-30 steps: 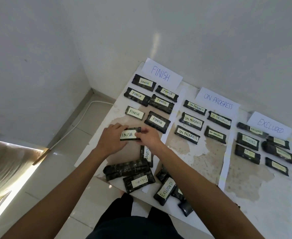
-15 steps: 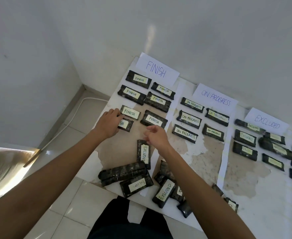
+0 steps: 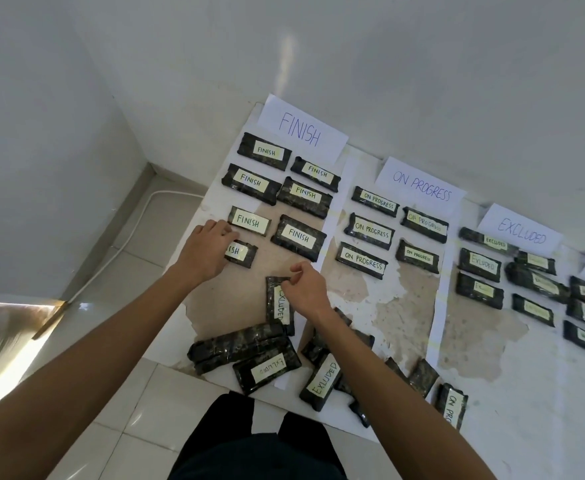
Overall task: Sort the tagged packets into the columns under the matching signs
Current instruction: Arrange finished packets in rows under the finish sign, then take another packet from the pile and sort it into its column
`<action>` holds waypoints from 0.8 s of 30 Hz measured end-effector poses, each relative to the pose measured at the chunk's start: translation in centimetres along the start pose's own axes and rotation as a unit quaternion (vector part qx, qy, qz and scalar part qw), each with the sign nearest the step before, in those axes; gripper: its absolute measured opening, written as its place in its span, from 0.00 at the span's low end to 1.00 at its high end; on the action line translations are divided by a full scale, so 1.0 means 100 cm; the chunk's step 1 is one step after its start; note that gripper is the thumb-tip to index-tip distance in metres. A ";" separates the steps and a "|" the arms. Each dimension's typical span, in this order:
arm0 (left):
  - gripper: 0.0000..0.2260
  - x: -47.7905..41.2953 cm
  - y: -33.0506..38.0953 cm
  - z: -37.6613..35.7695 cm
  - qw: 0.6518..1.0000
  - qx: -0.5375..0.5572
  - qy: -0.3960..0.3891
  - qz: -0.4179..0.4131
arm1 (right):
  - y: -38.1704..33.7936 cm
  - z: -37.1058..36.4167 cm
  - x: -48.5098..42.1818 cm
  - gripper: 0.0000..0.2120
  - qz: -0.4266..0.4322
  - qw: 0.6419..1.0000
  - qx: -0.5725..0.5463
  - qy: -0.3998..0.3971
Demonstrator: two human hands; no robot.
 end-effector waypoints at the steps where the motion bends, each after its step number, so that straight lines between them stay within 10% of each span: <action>1: 0.24 0.003 0.001 0.001 1.000 0.015 0.008 0.008 | 0.001 0.001 0.000 0.16 -0.001 1.000 0.012 -0.005; 10: 0.16 0.058 0.040 -0.005 0.988 0.139 0.062 0.040 | 0.010 -0.026 0.016 0.36 -0.013 0.985 0.174 0.000; 24: 0.20 0.074 0.079 -0.005 0.984 0.161 0.064 0.033 | -0.006 0.019 0.029 0.35 0.102 0.988 0.099 0.064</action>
Point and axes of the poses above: each hand's wrist, its own x-axis away from the middle knuckle, its own z-axis out of the back of the hand, y = z × x, the point moved 9 cm from there along -x, towards the middle knuckle, and after that the axes turned 3 degrees about -y, right-handed, at the moved point
